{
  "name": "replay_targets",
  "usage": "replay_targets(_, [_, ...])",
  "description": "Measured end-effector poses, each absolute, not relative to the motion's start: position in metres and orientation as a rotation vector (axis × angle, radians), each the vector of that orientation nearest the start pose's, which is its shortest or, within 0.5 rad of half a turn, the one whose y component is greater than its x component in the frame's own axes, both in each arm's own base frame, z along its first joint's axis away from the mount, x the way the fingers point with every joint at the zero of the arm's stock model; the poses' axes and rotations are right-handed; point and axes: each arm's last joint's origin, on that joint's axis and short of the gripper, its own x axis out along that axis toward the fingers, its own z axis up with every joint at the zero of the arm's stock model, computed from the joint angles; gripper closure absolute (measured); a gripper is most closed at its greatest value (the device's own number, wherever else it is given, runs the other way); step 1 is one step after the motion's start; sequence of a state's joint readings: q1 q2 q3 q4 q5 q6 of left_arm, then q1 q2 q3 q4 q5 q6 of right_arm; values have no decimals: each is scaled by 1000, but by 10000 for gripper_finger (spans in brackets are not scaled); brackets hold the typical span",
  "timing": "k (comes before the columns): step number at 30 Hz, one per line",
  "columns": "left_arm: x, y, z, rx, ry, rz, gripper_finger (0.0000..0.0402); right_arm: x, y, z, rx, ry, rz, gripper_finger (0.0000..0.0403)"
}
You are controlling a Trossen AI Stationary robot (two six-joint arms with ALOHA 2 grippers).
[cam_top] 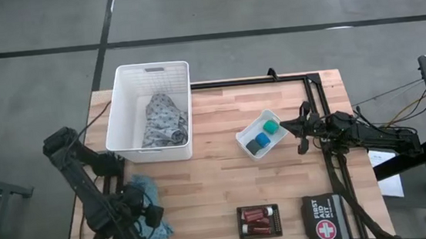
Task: Pick & place medical supplies in basket/bin
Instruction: Put the blue patient gown into the large white bin
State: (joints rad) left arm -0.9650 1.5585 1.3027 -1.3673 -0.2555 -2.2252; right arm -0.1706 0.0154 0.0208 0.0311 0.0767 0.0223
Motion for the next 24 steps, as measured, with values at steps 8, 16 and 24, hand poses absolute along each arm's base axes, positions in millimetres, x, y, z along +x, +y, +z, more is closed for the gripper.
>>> replay_targets(8, [139, -223, 260, -1016, 1106, 1073, 49, 95, -19, 172, 21, -39, -246, 392])
replay_targets(16, [134, -222, 233, -1121, 1135, 1191, 50, 95, -19, 172, 21, -39, -247, 392])
replay_targets(24, [133, -218, 212, -1171, 1102, 1236, 50, 95, -19, 172, 21, -38, -246, 392])
